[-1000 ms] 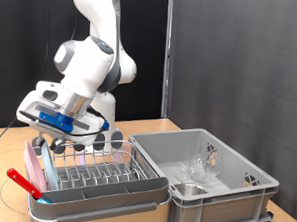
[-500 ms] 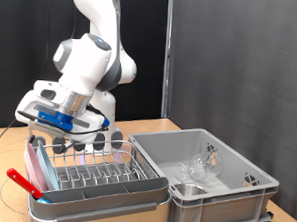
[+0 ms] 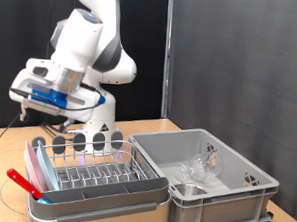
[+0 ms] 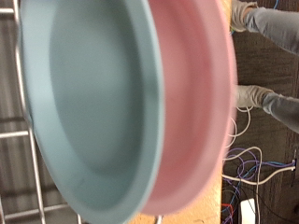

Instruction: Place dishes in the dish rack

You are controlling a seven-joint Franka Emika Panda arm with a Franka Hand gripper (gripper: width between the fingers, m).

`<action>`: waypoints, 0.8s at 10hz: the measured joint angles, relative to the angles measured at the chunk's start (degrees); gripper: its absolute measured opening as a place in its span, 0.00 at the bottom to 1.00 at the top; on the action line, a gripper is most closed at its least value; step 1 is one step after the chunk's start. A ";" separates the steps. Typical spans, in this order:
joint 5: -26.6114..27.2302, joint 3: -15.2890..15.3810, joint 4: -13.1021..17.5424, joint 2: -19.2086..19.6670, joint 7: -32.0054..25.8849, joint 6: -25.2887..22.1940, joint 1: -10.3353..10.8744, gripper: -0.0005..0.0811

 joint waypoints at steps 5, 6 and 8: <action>14.80 -0.68 -0.71 -2.63 -11.12 1.99 3.12 1.00; 19.41 -0.62 -0.55 -3.99 -14.33 0.63 4.97 1.00; 23.94 0.25 0.30 -6.17 -16.33 -3.96 7.71 1.00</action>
